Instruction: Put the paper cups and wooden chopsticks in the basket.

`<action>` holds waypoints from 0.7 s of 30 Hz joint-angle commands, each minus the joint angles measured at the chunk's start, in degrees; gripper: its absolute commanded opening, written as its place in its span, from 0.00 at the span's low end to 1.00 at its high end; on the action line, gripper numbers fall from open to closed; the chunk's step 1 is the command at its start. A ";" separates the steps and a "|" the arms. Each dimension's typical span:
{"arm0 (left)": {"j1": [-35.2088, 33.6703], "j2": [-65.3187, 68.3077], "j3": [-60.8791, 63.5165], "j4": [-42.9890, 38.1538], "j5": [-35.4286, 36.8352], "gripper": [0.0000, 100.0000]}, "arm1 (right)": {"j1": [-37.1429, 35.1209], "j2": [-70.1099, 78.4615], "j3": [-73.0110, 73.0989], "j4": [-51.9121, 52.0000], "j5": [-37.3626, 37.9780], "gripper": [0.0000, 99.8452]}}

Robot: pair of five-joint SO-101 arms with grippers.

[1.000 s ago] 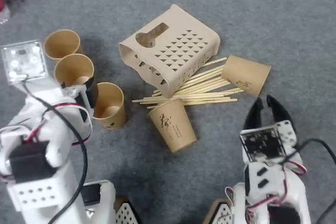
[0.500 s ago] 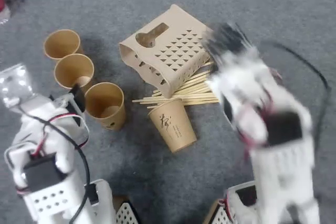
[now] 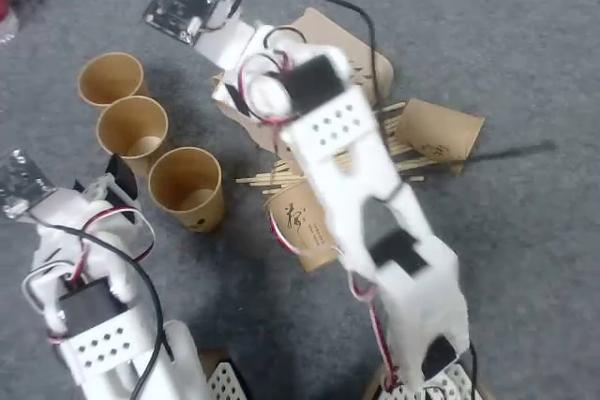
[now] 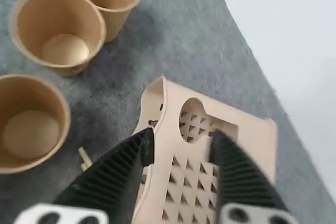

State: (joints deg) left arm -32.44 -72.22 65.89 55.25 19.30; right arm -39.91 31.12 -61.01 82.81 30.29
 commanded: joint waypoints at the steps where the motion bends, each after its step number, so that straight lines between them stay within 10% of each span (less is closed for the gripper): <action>1: -0.09 -0.88 0.92 -1.49 2.55 0.22 | 0.75 9.45 -11.69 -1.19 1.14 0.27; 21: 1.49 -0.88 2.59 -2.37 2.55 0.22 | 5.49 31.52 -24.97 -3.30 1.41 0.25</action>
State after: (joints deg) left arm -31.30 -72.40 68.62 54.37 21.14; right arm -35.52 63.03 -83.34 80.79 30.81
